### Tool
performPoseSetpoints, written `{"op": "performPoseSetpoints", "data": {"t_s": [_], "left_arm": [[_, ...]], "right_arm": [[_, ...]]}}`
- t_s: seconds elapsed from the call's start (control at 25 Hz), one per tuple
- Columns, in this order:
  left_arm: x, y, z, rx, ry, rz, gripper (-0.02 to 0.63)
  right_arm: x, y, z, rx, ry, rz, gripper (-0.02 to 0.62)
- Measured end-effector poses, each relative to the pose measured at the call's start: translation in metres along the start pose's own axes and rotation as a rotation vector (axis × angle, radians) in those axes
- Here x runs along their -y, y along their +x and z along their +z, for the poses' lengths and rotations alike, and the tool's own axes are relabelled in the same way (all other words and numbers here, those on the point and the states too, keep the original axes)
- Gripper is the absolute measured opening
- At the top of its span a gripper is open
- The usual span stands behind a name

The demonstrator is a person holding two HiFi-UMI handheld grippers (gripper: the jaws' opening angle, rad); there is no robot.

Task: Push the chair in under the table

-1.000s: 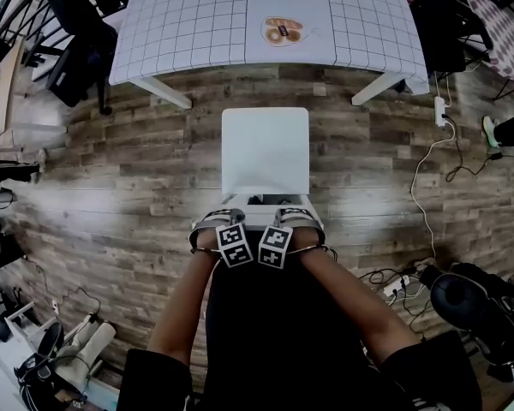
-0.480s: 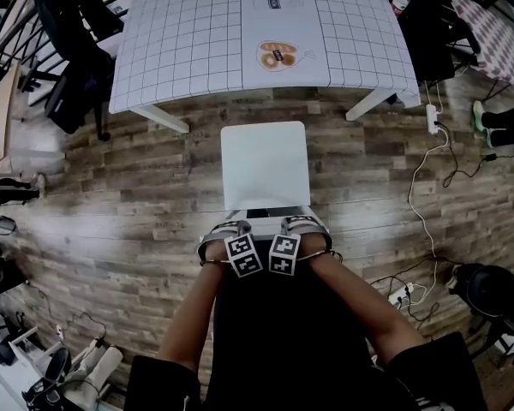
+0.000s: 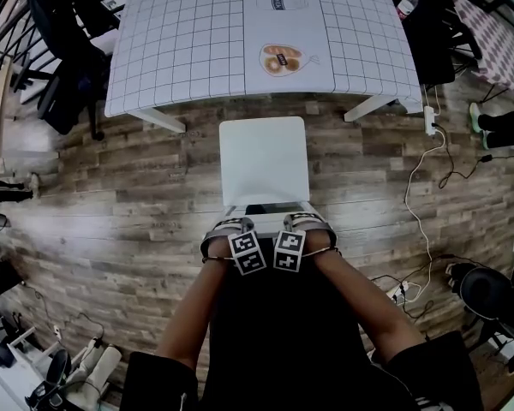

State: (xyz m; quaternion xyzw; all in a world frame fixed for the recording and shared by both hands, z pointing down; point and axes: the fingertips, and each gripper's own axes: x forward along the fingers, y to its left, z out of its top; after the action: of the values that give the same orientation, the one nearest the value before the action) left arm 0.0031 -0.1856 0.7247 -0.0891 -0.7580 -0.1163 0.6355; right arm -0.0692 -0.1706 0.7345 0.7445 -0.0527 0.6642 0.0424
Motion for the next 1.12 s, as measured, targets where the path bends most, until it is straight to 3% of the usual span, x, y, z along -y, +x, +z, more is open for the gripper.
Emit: {"op": "performPoseSetpoints", "data": {"t_s": [0.6, 1.12], "left_arm": [[-0.064, -0.005, 0.013, 0.021, 0.028, -0.033, 0.095], [-0.151, -0.012, 0.012, 0.032, 0.09, -0.031, 0.091]], "right_arm": [[0.065, -0.004, -0.001, -0.016, 0.002, -0.002, 0.081], [0.152, -0.004, 0.013, -0.045, 0.077, -0.028, 0.083]]}}
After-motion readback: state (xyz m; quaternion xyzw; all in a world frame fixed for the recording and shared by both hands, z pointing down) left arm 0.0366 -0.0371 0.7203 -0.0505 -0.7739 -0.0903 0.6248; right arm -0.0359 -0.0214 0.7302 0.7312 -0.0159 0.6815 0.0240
